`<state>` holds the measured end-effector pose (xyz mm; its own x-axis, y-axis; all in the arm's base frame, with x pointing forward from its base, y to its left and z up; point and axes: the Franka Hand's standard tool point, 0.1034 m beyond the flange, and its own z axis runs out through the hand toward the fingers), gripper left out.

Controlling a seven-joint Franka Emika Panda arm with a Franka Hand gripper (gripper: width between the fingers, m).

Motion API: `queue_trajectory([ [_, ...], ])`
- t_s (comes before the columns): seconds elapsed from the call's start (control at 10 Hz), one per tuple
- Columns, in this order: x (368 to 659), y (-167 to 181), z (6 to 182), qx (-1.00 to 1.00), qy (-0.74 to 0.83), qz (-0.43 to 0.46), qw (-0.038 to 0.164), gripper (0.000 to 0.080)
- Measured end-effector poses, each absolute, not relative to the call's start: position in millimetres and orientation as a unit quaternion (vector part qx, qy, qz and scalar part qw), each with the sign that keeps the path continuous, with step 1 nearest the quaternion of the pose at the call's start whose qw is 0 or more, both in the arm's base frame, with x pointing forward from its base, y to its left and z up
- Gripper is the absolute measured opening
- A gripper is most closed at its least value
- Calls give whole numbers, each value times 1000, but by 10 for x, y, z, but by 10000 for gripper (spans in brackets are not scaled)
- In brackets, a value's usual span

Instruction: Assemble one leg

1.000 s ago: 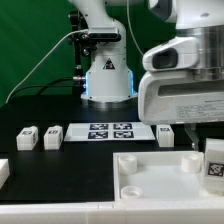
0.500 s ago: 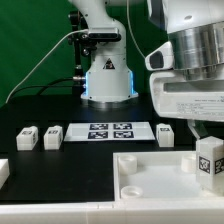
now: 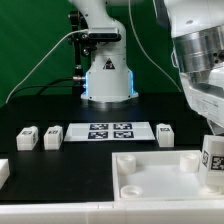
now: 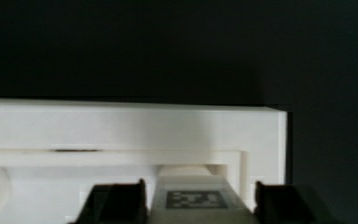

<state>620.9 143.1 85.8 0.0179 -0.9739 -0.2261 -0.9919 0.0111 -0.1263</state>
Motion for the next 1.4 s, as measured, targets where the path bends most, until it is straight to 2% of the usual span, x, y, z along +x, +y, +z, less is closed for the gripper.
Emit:
queue_trajectory([
  [0.2, 6207, 1432, 853, -720, 682, 33, 126, 296],
  [0.3, 6207, 1427, 852, -739, 661, 29, 127, 488],
  [0.4, 6207, 1399, 849, -774, 620, 23, 127, 613],
  [0.6, 6214, 1337, 846, -860, 496, 3, 124, 638],
  [0.8, 6232, 1362, 852, -928, 358, -10, 101, 648],
  [1.1, 6242, 1336, 849, -970, 222, -27, 98, 649],
  [1.4, 6307, 1110, 813, -996, 15, -45, 71, 649],
])
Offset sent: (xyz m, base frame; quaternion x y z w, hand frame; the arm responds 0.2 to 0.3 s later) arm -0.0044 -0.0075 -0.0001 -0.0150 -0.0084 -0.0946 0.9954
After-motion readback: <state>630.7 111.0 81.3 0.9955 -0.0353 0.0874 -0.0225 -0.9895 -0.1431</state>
